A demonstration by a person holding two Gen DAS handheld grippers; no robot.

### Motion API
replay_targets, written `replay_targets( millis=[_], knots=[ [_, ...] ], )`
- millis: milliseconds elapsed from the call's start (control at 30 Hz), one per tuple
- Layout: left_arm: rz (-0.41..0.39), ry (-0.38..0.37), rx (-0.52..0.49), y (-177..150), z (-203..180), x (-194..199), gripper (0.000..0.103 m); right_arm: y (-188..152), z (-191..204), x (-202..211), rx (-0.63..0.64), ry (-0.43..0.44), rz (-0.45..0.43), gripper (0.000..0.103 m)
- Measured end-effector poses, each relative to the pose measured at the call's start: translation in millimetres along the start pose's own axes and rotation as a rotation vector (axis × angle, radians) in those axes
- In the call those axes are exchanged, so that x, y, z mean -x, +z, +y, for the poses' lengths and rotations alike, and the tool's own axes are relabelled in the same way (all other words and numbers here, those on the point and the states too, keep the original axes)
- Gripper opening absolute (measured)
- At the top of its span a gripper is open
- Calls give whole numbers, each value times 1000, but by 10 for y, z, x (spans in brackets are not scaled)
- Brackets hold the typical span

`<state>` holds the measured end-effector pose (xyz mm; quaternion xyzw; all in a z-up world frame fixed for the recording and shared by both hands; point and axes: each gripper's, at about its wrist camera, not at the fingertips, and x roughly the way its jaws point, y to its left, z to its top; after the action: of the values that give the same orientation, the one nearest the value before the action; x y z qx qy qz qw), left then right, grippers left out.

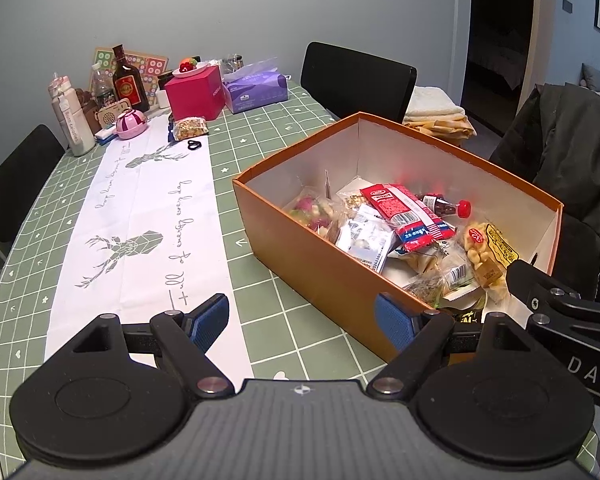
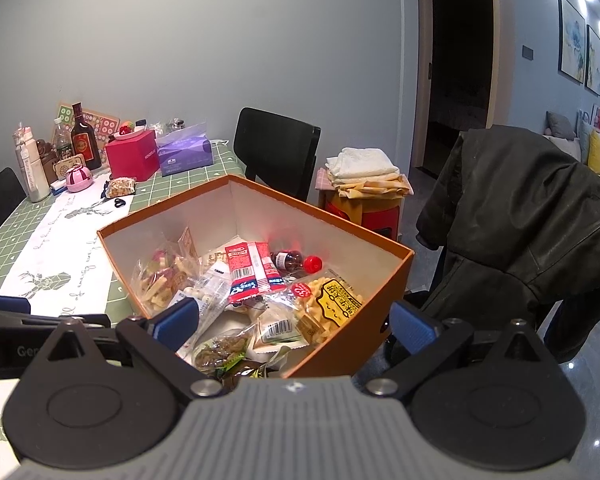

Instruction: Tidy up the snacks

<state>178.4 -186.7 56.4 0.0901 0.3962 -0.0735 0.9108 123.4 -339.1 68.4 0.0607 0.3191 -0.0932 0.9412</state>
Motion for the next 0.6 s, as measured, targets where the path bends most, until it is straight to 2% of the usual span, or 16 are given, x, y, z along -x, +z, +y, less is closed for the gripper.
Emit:
replay_targets(
  millis=[600],
  knots=[
    [3,-3,2,-1,-27,-11,97,-5,-12,4,-1,-10,2,99]
  ],
)
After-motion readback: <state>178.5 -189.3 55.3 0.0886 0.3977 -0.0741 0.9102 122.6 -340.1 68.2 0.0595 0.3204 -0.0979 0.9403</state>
